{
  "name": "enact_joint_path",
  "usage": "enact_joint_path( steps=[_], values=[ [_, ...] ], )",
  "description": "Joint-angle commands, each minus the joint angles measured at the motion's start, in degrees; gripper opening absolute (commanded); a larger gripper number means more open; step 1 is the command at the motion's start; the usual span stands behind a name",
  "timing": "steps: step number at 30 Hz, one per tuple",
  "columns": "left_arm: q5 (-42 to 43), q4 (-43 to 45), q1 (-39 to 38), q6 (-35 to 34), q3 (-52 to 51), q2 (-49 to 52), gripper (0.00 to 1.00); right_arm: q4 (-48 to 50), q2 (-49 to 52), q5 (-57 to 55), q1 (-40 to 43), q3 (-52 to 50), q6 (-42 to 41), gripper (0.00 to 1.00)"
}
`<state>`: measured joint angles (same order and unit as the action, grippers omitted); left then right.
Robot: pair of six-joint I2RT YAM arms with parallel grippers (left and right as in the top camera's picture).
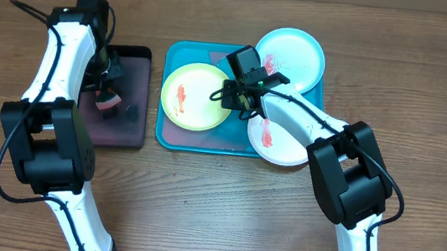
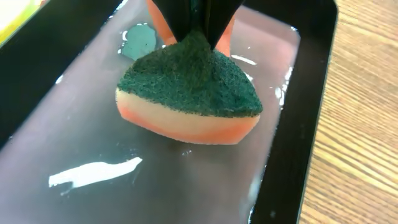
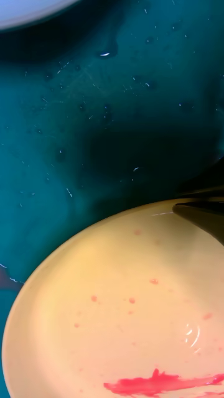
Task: Clean dirty plates on tray and stack at the side
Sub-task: 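Lower left gripper onto the green sponge and pinch it, then lift the sponge with the left gripper while right grips plate rim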
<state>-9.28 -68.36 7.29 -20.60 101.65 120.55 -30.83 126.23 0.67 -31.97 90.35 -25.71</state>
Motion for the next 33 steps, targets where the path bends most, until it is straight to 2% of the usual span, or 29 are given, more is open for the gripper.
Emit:
enact_joint_path(
  steps=[1,12,33],
  values=[
    [-2.5,0.5,0.5,1.3,-0.8,0.1,0.04,-0.8,1.6,-0.6,-0.2,0.4,0.6,0.04],
    [0.4,10.9,0.5,0.6,-12.3,0.1,0.04,-0.8,1.6,-0.6,-0.2,0.4,0.5,0.04],
    [3.2,11.6,0.4,-1.3,-12.8,0.1,0.04,-0.7,1.6,-0.6,-0.2,0.4,0.5,0.04]
  ],
)
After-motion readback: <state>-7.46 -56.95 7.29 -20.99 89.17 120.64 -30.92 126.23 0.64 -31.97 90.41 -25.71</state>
